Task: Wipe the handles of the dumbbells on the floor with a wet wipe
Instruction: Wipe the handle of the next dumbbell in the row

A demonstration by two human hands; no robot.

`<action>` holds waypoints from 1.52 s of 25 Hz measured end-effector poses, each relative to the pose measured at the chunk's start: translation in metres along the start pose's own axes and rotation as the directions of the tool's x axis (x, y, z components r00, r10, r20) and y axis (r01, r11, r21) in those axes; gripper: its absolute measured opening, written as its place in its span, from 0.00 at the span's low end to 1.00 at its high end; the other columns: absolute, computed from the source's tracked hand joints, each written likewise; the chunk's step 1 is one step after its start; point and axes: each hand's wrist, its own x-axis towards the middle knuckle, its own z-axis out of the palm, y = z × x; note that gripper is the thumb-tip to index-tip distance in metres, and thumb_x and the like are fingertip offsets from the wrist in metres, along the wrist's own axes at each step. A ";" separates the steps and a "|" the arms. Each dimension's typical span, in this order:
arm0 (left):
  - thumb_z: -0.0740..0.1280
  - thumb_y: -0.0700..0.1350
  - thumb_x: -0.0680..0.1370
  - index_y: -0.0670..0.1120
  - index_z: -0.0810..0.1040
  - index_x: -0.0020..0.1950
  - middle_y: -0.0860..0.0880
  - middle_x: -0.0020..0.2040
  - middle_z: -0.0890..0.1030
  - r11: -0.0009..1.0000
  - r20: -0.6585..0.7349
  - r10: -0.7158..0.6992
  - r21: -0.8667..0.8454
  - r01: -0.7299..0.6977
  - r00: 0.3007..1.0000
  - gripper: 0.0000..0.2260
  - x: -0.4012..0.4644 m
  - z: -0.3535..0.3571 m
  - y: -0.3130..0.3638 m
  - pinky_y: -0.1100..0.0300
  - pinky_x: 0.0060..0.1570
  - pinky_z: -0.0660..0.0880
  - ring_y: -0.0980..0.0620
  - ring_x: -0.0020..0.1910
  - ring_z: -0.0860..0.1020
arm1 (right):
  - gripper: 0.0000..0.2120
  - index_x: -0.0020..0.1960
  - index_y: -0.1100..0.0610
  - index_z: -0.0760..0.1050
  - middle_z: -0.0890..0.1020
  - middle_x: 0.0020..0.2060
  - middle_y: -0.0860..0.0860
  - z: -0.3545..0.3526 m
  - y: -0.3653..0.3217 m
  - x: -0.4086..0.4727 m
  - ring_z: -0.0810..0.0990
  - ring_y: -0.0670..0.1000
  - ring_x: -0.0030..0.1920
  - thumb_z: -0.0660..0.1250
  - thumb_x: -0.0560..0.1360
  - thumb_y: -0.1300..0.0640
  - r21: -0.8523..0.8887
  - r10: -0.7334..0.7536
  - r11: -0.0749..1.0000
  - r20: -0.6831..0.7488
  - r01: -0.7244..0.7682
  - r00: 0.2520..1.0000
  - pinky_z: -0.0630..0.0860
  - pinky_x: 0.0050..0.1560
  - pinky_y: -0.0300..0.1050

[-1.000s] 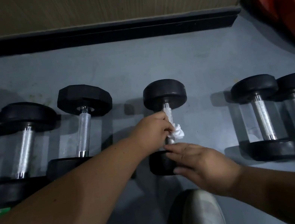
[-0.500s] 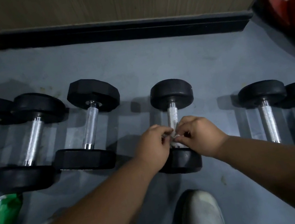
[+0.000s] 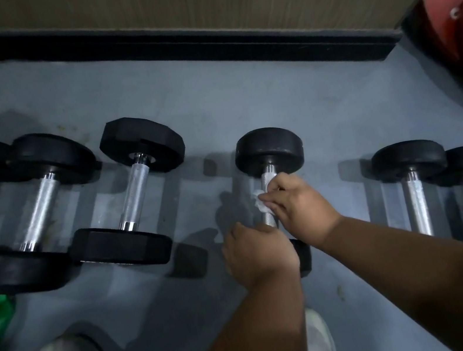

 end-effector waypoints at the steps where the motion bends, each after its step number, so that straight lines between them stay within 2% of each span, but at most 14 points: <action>1: 0.61 0.45 0.76 0.42 0.75 0.66 0.42 0.64 0.77 1.000 -0.022 0.008 0.008 -0.008 1.000 0.19 0.003 0.000 -0.002 0.48 0.65 0.69 0.41 0.64 0.73 | 0.06 0.52 0.59 0.85 0.78 0.46 0.52 -0.001 0.001 -0.002 0.77 0.54 0.45 0.71 0.78 0.61 0.018 -0.044 0.999 0.034 0.043 0.998 0.79 0.45 0.50; 7: 0.59 0.45 0.79 0.41 0.78 0.52 0.40 0.52 0.80 0.993 -0.064 0.086 -0.070 -0.090 0.994 0.11 0.042 -0.011 -0.022 0.49 0.55 0.73 0.39 0.54 0.77 | 0.11 0.58 0.54 0.84 0.78 0.51 0.54 -0.013 0.012 0.010 0.76 0.54 0.47 0.66 0.82 0.53 0.051 -0.334 0.942 0.216 0.331 0.917 0.76 0.46 0.47; 10: 0.59 0.52 0.80 0.42 0.75 0.53 0.45 0.53 0.77 0.909 -0.088 0.418 0.034 -0.416 0.904 0.14 0.037 -0.027 -0.028 0.56 0.54 0.70 0.46 0.55 0.75 | 0.14 0.53 0.54 0.86 0.78 0.47 0.52 -0.004 0.013 0.027 0.75 0.52 0.43 0.65 0.81 0.48 0.050 -0.265 0.964 0.143 0.260 0.954 0.77 0.41 0.50; 11: 0.59 0.54 0.80 0.44 0.74 0.57 0.47 0.56 0.75 0.783 -0.024 0.619 0.100 -0.614 0.785 0.15 0.030 -0.036 -0.032 0.58 0.56 0.68 0.49 0.57 0.73 | 0.15 0.51 0.54 0.86 0.78 0.47 0.51 -0.001 0.013 0.030 0.75 0.52 0.43 0.65 0.81 0.47 0.062 -0.221 0.975 0.104 0.215 0.970 0.77 0.40 0.50; 12: 0.60 0.55 0.80 0.46 0.74 0.59 0.48 0.60 0.74 0.579 0.097 0.796 0.169 -0.798 0.598 0.15 0.024 -0.045 -0.040 0.57 0.59 0.69 0.49 0.60 0.72 | 0.14 0.51 0.54 0.86 0.78 0.46 0.50 0.002 0.013 0.032 0.76 0.52 0.43 0.66 0.80 0.47 0.071 -0.192 0.980 0.064 0.188 0.979 0.78 0.40 0.51; 14: 0.62 0.52 0.80 0.47 0.74 0.65 0.46 0.70 0.71 0.110 0.381 0.905 0.226 -0.968 0.192 0.16 0.018 -0.056 -0.063 0.47 0.70 0.65 0.44 0.69 0.68 | 0.10 0.51 0.56 0.86 0.78 0.45 0.51 0.008 0.013 0.030 0.77 0.53 0.43 0.69 0.79 0.52 0.064 -0.163 0.985 -0.012 0.163 0.987 0.78 0.41 0.50; 15: 0.63 0.49 0.80 0.47 0.74 0.68 0.43 0.75 0.67 -0.037 0.462 0.883 0.233 -0.972 0.078 0.17 0.021 -0.060 -0.072 0.44 0.73 0.60 0.42 0.74 0.64 | 0.09 0.52 0.56 0.86 0.79 0.45 0.52 0.010 0.013 0.027 0.77 0.54 0.43 0.70 0.79 0.53 0.050 -0.159 0.986 -0.054 0.162 0.986 0.78 0.41 0.49; 16: 0.63 0.45 0.80 0.47 0.73 0.71 0.42 0.77 0.63 -0.109 0.502 0.864 0.235 -0.966 0.025 0.18 0.024 -0.063 -0.079 0.43 0.75 0.56 0.41 0.77 0.58 | 0.10 0.52 0.57 0.86 0.79 0.45 0.52 0.011 0.012 0.021 0.77 0.54 0.43 0.69 0.79 0.54 0.036 -0.163 0.985 -0.091 0.167 0.982 0.78 0.41 0.49; 18: 0.60 0.40 0.79 0.47 0.72 0.72 0.43 0.78 0.60 -0.116 0.504 0.863 0.216 -0.970 0.009 0.21 0.028 -0.065 -0.082 0.45 0.75 0.55 0.41 0.78 0.54 | 0.11 0.53 0.58 0.86 0.80 0.46 0.54 0.014 0.012 0.008 0.77 0.55 0.43 0.67 0.81 0.54 0.027 -0.204 0.978 -0.125 0.208 0.971 0.77 0.41 0.50; 24: 0.59 0.37 0.77 0.45 0.79 0.65 0.43 0.76 0.66 0.016 0.417 0.906 0.140 -0.990 0.073 0.18 0.026 -0.056 -0.084 0.40 0.70 0.65 0.41 0.77 0.59 | 0.10 0.54 0.53 0.86 0.79 0.48 0.53 0.006 0.020 0.004 0.77 0.53 0.44 0.70 0.79 0.50 0.105 -0.285 0.953 0.001 0.283 0.959 0.77 0.42 0.48; 29: 0.59 0.37 0.78 0.44 0.80 0.63 0.43 0.75 0.67 0.053 0.376 0.924 0.059 -0.997 0.072 0.17 0.031 -0.062 -0.086 0.39 0.69 0.65 0.42 0.77 0.60 | 0.10 0.56 0.54 0.86 0.77 0.42 0.48 0.012 0.020 0.021 0.75 0.42 0.40 0.74 0.76 0.55 0.201 0.016 0.980 -0.082 0.001 0.996 0.77 0.44 0.41; 32: 0.59 0.37 0.78 0.43 0.80 0.64 0.43 0.75 0.66 0.067 0.378 0.923 0.033 -0.997 0.075 0.18 0.034 -0.064 -0.087 0.39 0.70 0.65 0.42 0.77 0.60 | 0.11 0.58 0.55 0.85 0.79 0.42 0.49 0.022 0.012 0.012 0.78 0.44 0.42 0.72 0.77 0.57 0.286 0.131 0.954 -0.121 -0.091 0.984 0.76 0.49 0.35; 34: 0.59 0.37 0.79 0.44 0.79 0.65 0.43 0.76 0.66 0.079 0.373 0.924 0.018 -0.997 0.080 0.17 0.036 -0.065 -0.089 0.39 0.69 0.66 0.42 0.77 0.60 | 0.11 0.58 0.54 0.85 0.79 0.41 0.48 0.027 0.003 -0.002 0.79 0.45 0.41 0.73 0.77 0.57 0.326 0.130 0.940 -0.060 -0.103 0.990 0.77 0.48 0.38; 38: 0.59 0.38 0.79 0.44 0.79 0.65 0.43 0.76 0.66 0.076 0.366 0.928 0.006 -0.997 0.073 0.17 0.038 -0.066 -0.089 0.38 0.68 0.66 0.41 0.77 0.60 | 0.10 0.56 0.53 0.86 0.79 0.40 0.41 0.012 -0.002 -0.008 0.81 0.41 0.43 0.75 0.75 0.57 0.449 0.051 0.884 0.181 -0.129 0.982 0.75 0.49 0.32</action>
